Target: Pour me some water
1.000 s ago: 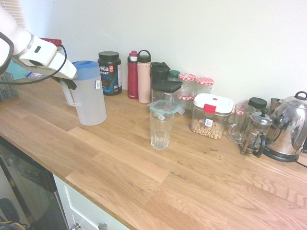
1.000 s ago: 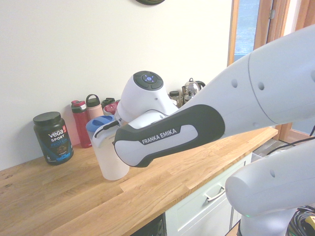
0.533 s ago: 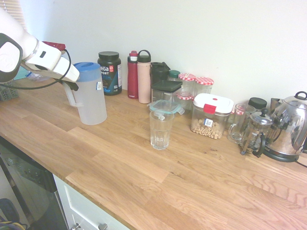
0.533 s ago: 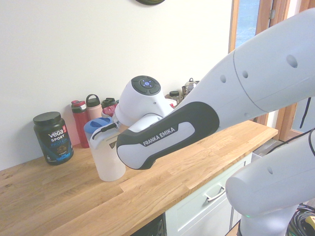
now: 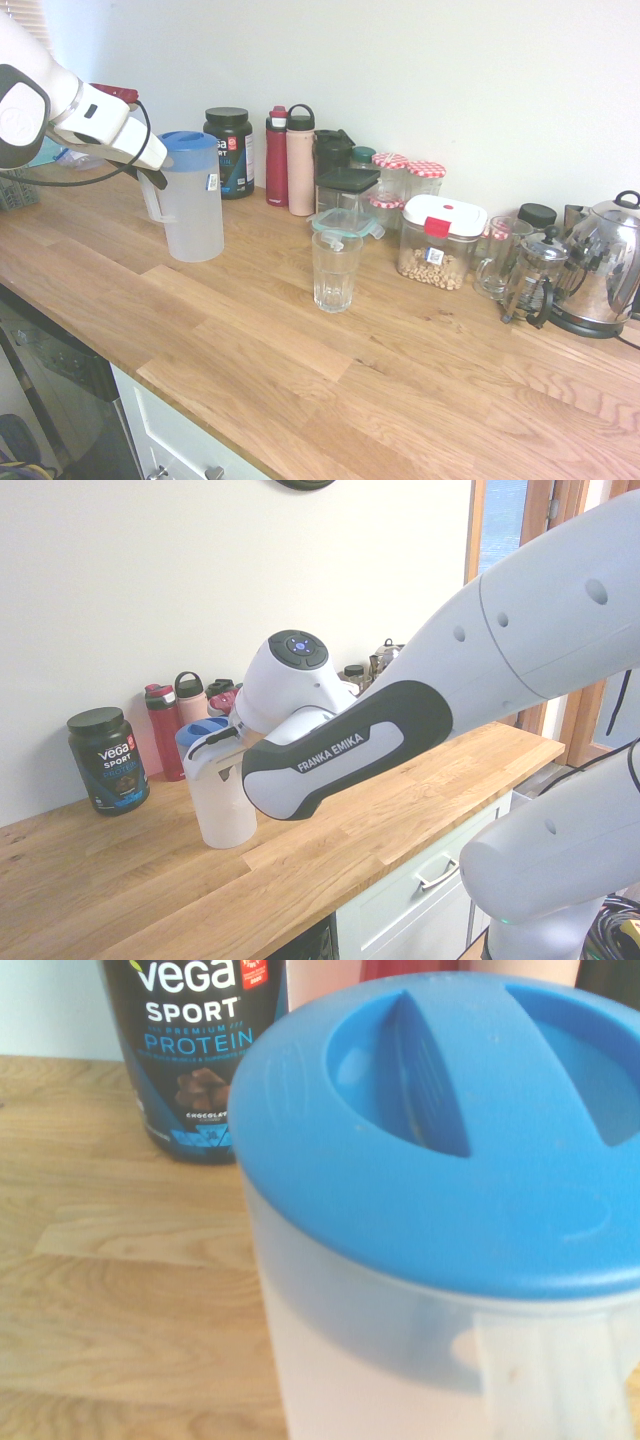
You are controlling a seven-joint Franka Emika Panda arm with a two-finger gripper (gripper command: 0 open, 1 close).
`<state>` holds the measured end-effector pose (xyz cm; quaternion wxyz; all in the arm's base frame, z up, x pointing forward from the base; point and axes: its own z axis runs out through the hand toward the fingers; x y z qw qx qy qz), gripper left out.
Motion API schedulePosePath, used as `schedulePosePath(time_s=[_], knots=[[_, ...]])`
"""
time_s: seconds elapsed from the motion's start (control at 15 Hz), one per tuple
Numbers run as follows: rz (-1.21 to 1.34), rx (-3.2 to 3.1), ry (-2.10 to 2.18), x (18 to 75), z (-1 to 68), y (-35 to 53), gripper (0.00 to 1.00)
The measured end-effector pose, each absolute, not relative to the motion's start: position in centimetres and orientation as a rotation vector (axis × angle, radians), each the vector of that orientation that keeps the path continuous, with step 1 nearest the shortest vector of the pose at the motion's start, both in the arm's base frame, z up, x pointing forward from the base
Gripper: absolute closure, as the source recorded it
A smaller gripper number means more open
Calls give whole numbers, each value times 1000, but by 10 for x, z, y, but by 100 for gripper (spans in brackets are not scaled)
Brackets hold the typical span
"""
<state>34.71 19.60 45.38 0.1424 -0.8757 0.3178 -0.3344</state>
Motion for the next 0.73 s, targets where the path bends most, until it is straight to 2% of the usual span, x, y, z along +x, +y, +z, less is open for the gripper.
schedulePosePath(time_s=[0.4,0.73], knots=[[-778,-2710,920,304,480,196,0],[-481,-2876,932,276,483,179,0]])
